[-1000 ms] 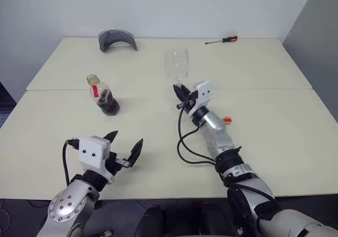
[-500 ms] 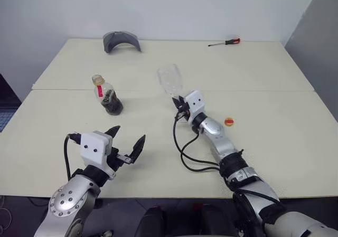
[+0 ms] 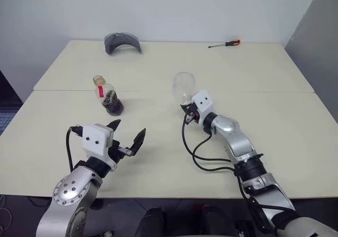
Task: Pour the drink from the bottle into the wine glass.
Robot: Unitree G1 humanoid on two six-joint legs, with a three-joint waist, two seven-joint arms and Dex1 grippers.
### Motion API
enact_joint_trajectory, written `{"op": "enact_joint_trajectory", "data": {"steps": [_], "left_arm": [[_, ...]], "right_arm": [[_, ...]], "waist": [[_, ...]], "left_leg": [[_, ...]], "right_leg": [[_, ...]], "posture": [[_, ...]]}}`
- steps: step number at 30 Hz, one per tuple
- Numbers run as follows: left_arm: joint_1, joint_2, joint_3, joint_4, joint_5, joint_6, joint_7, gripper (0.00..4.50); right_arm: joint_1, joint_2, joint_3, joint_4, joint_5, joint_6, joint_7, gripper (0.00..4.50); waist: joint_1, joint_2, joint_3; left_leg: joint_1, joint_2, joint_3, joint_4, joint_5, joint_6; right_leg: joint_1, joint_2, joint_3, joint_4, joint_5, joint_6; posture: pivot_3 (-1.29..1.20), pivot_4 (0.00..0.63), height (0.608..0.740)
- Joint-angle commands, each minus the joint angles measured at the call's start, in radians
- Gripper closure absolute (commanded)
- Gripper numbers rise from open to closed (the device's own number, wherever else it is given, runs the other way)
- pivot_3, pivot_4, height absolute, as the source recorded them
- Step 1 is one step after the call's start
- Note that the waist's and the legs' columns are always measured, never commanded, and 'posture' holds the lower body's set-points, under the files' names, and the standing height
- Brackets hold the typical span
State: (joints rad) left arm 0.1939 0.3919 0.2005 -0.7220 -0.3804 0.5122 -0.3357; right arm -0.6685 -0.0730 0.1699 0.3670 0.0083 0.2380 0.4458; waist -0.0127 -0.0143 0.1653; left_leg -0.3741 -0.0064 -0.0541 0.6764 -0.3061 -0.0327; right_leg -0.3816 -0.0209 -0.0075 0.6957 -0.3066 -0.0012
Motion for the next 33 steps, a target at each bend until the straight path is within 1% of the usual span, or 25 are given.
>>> {"op": "enact_joint_trajectory", "data": {"steps": [1,5,8,11,15,24,26,27,29,33], "left_arm": [[0.007,-0.002,-0.001,-0.032,-0.005,-0.014,0.003,0.0],[0.015,-0.004,-0.001,-0.032,-0.005,-0.016,0.001,0.0],[0.008,-0.003,0.0,-0.031,-0.006,-0.016,0.002,0.0],[0.006,-0.003,0.002,-0.028,-0.003,-0.018,0.003,0.0],[0.003,-0.001,-0.004,-0.026,0.003,-0.025,-0.001,0.0],[-0.014,-0.005,-0.004,-0.02,0.002,-0.018,0.005,0.0],[-0.019,-0.005,-0.004,-0.016,0.002,-0.018,0.004,0.0],[-0.019,-0.004,-0.004,-0.016,0.002,-0.018,0.004,0.0],[-0.016,-0.005,-0.004,-0.017,0.002,-0.018,0.003,0.0],[-0.011,-0.007,-0.008,-0.018,0.006,-0.021,0.003,0.0]], "right_arm": [[-0.077,0.035,-0.035,0.058,0.024,-0.103,-0.022,4.28],[-0.132,0.068,-0.055,0.147,0.033,-0.185,-0.039,4.28],[-0.176,0.088,-0.061,0.238,0.019,-0.226,-0.065,4.28],[-0.182,0.081,-0.041,0.285,-0.009,-0.232,-0.063,4.28],[-0.173,0.074,-0.027,0.289,-0.021,-0.247,-0.045,4.28],[-0.162,0.07,-0.024,0.284,-0.023,-0.206,-0.028,4.28],[-0.161,0.07,-0.024,0.282,-0.02,-0.205,-0.021,3.56],[-0.16,0.07,-0.025,0.277,-0.012,-0.201,-0.007,3.32],[-0.156,0.069,-0.026,0.265,-0.006,-0.192,0.004,2.66],[-0.143,0.062,-0.025,0.248,-0.016,-0.182,0.005,1.2]], "waist": [[-0.007,0.0,0.0],[-0.013,0.0,0.001],[-0.015,0.0,0.001],[-0.015,0.001,0.001],[-0.015,0.001,0.001],[-0.016,0.001,0.001],[-0.016,0.001,0.001],[-0.016,0.001,0.001],[-0.016,0.001,0.001],[-0.016,0.001,0.001]], "left_leg": [[0.0,0.0,0.0,0.0,0.0,0.0],[-0.007,0.0,0.0,0.0,0.0,-0.001],[-0.006,0.0,0.0,0.0,0.0,0.0],[-0.006,0.0,0.0,0.0,0.0,0.0],[-0.007,0.0,0.0,0.0,0.0,0.0],[-0.006,0.0,0.0,0.0,0.0,0.0],[-0.006,0.0,0.0,0.0,0.0,0.0],[-0.006,0.0,0.0,0.0,0.0,0.0],[-0.006,0.0,0.0,0.0,0.0,0.0],[-0.006,0.0,0.0,0.0,0.0,0.0]], "right_leg": [[0.0,0.0,0.0,0.0,0.0,0.0],[-0.007,0.0,0.0,0.0,0.0,0.0],[-0.006,0.0,0.0,0.0,0.0,0.0],[-0.006,0.0,0.0,0.0,0.0,0.0],[-0.006,0.0,0.0,0.0,0.0,0.0],[-0.006,0.0,0.0,0.0,0.0,0.0],[-0.006,0.0,0.0,0.0,0.0,0.0],[-0.006,0.0,0.0,0.0,0.0,0.0],[-0.006,0.0,0.0,0.0,0.0,0.0],[-0.006,0.0,0.0,0.0,0.0,0.0]], "posture": [[0.0,0.15,0.74],[0.0,0.15,0.74],[0.0,0.15,0.74],[0.0,0.15,0.74],[0.0,0.15,0.74],[0.0,0.15,0.74],[0.0,0.15,0.74],[0.0,0.15,0.74],[0.0,0.15,0.74],[0.0,0.15,0.74]]}}
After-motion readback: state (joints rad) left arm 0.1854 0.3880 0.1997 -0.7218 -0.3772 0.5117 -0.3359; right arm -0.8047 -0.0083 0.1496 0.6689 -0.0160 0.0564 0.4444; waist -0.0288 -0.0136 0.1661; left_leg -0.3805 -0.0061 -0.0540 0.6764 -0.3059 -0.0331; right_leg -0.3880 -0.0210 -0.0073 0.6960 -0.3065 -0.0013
